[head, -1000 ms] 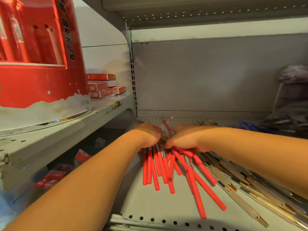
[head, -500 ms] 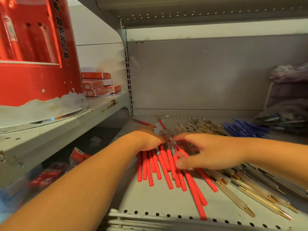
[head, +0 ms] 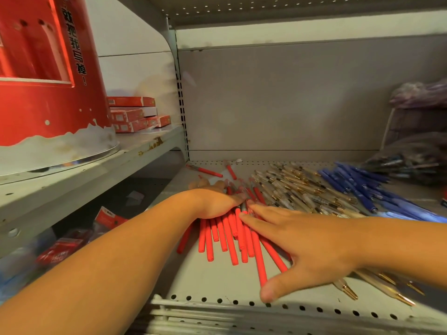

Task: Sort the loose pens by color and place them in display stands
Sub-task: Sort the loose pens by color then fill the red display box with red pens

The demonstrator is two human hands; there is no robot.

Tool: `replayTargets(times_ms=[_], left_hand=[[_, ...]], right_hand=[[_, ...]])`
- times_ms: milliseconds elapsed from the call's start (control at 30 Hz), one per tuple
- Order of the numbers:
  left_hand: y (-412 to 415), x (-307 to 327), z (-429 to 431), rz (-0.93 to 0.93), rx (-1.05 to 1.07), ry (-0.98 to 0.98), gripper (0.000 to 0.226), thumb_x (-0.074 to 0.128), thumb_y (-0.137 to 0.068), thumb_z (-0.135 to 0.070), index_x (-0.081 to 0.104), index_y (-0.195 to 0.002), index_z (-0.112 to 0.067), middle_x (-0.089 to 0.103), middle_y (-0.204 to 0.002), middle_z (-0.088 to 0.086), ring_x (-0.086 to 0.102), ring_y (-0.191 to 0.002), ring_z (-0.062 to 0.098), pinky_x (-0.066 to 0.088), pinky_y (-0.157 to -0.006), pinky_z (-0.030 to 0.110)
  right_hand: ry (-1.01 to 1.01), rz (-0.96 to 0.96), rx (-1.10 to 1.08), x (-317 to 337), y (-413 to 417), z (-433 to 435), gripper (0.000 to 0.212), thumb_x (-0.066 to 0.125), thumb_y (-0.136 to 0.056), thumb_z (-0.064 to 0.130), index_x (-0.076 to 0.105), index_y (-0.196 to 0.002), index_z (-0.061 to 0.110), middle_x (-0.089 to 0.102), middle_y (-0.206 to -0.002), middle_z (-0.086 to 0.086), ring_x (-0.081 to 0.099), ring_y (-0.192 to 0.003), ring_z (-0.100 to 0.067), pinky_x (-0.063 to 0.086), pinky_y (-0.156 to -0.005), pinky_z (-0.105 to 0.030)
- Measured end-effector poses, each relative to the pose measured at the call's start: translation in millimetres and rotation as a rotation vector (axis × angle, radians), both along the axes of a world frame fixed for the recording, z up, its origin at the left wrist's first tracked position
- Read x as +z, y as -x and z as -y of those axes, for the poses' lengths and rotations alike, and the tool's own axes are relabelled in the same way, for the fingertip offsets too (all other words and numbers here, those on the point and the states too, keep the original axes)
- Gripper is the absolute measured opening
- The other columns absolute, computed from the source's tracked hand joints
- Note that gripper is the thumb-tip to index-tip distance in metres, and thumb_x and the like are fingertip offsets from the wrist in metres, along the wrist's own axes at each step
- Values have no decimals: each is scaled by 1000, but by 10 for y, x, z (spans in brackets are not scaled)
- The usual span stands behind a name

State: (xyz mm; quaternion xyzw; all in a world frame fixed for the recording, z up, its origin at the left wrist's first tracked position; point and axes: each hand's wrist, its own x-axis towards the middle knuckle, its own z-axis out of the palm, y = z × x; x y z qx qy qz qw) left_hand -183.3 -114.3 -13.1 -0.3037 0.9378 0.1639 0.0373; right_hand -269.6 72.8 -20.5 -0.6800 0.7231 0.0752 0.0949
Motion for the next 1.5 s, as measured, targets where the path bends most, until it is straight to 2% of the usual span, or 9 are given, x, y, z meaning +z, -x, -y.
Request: replayTargets(times_ms=[167, 333, 467, 633, 867, 1067, 1267, 1367, 1500], left_hand=[[0, -30, 50, -14, 38, 106, 60, 22, -101, -57, 31, -149, -22, 33, -155, 12, 25, -142, 32, 21, -107, 39], [1, -55, 196, -54, 74, 98, 58, 27, -99, -55, 31, -148, -23, 33, -153, 16, 27, -139, 36, 25, -108, 44], [-43, -38, 222, -77, 104, 63, 63, 30, -98, -61, 26, -151, -27, 29, -154, 18, 27, -140, 38, 27, -109, 46], [-118, 52, 179, -151, -31, 66, 49, 35, -102, -51, 43, -142, -24, 51, -142, 7, 50, -123, 26, 34, -91, 28], [-123, 107, 53, -68, -33, 169, 44, 40, -102, -41, 48, -141, -21, 52, -143, 8, 51, -125, 28, 38, -94, 28], [-202, 219, 39, -157, 52, -5, 28, 43, -102, -39, 62, -101, -18, 64, -96, 5, 57, -89, 24, 45, -73, 30], [-293, 337, -59, -68, 104, 0, 53, 40, -99, -57, 46, -141, -24, 53, -136, 3, 54, -83, 10, 34, -59, 14], [-299, 318, -70, -39, 110, -28, 61, 46, -94, -61, 45, -142, -23, 53, -136, 4, 55, -113, 22, 37, -75, 24], [-291, 306, -14, -65, 107, -63, 34, 54, -93, -54, 57, -114, -27, 57, -98, -4, 53, -82, 12, 36, -65, 22]], right_hand=[[63, -46, 1, 4, -56, 263, 114, 25, -71, 95, -18, -153, 29, -1, -164, 3, 9, -149, -16, 11, -119, -29], [172, -24, 17, 8, -102, 512, 92, 33, -83, 83, 18, -152, 24, 38, -147, -1, 45, -122, -15, 36, -104, -28], [127, 114, 60, 138, 4, 478, 94, 48, -75, 84, 16, -150, 38, 38, -141, 17, 43, -115, 0, 36, -101, -20], [70, 81, 158, 238, 224, 254, 108, 57, -65, 86, 6, -151, 45, 16, -155, 28, 22, -137, 7, 20, -112, -18], [196, 9, 162, 165, 137, 409, 54, 47, -93, 60, 44, -140, 33, 54, -129, 14, 52, -113, -4, 46, -100, -27], [285, 169, -171, 353, 468, 716, 26, 55, -94, 39, 56, -120, 34, 60, -109, 16, 58, -95, 0, 43, -71, -14], [203, 58, -399, 321, 611, 1243, 20, 60, -93, 24, 56, -74, 22, 56, -72, 2, 54, -63, -9, 39, -48, -18], [127, 51, -481, 278, 623, 1408, 11, 65, -89, 23, 58, -81, 19, 60, -78, 0, 57, -65, -12, 42, -50, -22], [34, 63, -602, 337, 627, 1486, 15, 66, -88, 26, 57, -83, 14, 59, -71, -1, 53, -54, -13, 41, -44, -19]])
